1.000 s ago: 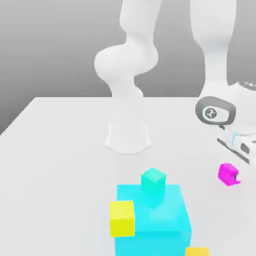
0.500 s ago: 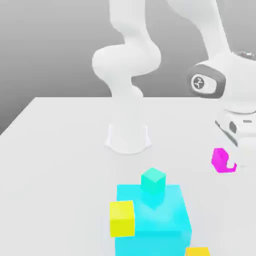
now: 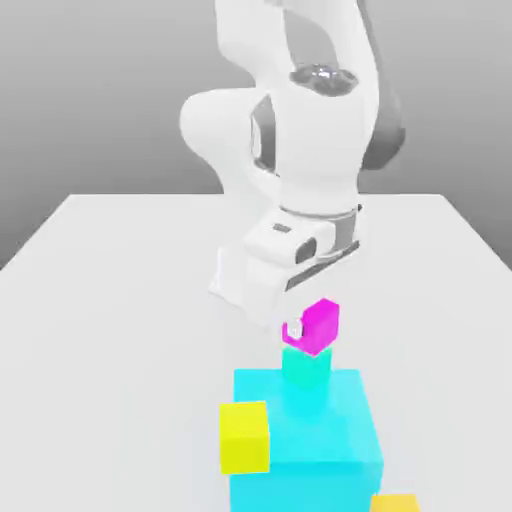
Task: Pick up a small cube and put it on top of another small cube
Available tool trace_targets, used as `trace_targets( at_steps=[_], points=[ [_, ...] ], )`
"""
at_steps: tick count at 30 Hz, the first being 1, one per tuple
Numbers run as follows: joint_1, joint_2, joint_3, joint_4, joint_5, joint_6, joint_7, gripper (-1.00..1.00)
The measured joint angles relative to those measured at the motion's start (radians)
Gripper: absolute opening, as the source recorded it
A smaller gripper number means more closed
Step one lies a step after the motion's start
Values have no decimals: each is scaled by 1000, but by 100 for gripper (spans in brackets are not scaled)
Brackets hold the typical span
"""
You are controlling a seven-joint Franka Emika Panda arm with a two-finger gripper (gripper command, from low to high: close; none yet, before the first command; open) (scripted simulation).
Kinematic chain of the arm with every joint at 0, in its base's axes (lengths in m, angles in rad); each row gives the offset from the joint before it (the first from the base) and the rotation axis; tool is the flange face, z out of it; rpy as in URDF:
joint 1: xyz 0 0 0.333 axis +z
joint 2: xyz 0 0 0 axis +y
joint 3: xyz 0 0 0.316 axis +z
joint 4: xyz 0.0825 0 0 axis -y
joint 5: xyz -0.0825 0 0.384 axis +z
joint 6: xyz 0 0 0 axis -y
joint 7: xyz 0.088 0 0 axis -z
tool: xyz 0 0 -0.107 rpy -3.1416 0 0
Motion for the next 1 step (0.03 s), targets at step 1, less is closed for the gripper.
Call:
trace_targets(
  at_steps=[1],
  points=[
    [0, 0, 0, 0, 0, 0, 0, 100]
  ],
)
